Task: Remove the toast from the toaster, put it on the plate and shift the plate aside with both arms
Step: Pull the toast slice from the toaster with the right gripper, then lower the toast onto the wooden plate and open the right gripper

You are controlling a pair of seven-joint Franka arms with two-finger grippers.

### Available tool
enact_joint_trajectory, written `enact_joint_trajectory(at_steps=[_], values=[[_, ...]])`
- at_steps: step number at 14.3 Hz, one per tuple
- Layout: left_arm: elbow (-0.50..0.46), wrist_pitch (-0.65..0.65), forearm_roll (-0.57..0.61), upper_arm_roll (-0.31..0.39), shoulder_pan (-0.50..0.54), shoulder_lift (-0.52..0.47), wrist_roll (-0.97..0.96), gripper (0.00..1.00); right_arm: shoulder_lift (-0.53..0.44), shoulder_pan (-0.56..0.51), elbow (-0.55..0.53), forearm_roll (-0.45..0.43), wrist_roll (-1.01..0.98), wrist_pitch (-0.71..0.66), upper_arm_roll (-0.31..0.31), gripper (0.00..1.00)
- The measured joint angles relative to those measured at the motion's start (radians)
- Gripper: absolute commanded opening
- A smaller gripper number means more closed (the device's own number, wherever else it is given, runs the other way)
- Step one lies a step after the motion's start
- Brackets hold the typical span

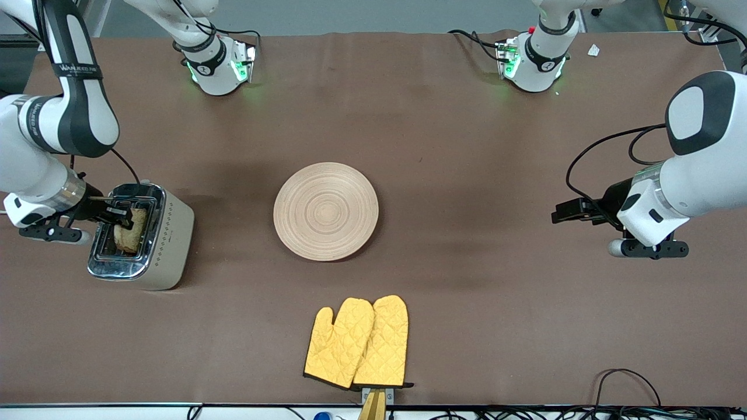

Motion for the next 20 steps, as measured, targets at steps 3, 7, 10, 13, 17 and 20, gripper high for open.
enact_joint_trajectory(at_steps=[3, 7, 10, 13, 17, 20], values=[[0.004, 0.000, 0.000, 0.000, 0.000, -0.002, 0.000, 1.00, -0.047, 0.035, 0.133, 0.001, 0.006, -0.196, 0.008, 0.00], [0.004, 0.000, 0.001, 0.000, 0.000, -0.002, 0.000, 1.00, -0.143, 0.169, 0.262, 0.033, 0.149, -0.368, 0.016, 0.00], [0.004, 0.000, 0.000, -0.007, -0.008, -0.002, 0.000, 1.00, -0.141, 0.273, 0.271, 0.194, 0.290, -0.315, 0.020, 0.00], [0.005, 0.000, 0.000, -0.026, -0.029, -0.003, 0.000, 1.00, -0.082, 0.408, 0.261, 0.328, 0.430, -0.160, 0.023, 0.00], [0.009, 0.000, 0.000, -0.039, -0.030, -0.007, -0.003, 1.00, 0.116, 0.634, 0.203, 0.426, 0.538, 0.223, 0.025, 0.00], [0.010, -0.002, 0.000, -0.039, -0.027, -0.021, -0.003, 1.00, 0.250, 0.737, 0.200, 0.433, 0.544, 0.342, 0.024, 0.00]])
